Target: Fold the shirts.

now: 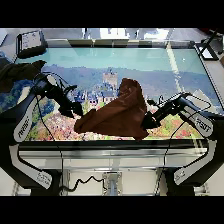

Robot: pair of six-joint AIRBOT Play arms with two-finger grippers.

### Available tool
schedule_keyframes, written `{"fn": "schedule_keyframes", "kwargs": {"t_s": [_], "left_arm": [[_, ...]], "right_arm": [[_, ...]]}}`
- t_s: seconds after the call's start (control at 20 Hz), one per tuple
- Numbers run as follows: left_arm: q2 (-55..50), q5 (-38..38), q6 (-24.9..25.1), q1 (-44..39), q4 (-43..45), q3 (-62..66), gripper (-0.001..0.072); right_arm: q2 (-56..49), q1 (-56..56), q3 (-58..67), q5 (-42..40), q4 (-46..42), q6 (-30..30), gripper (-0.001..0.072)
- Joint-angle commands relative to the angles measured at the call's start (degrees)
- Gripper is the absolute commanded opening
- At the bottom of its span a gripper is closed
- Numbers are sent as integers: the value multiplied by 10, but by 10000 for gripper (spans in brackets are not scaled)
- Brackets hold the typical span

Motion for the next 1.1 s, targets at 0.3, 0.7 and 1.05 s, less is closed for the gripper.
{"fn": "schedule_keyframes", "kwargs": {"t_s": [0.3, 0.7, 1.05], "left_arm": [[-29, -22, 9, 0, -12, -2, 578], [-34, -12, 9, -1, -19, -2, 16], [-25, -12, 33, 11, -95, 14, 470]], "right_arm": [[0, 0, -1, 1, 33, -9, 328], [0, 0, -1, 3, 39, -9, 305], [22, 0, -1, -2, -68, 0, 304]]}}
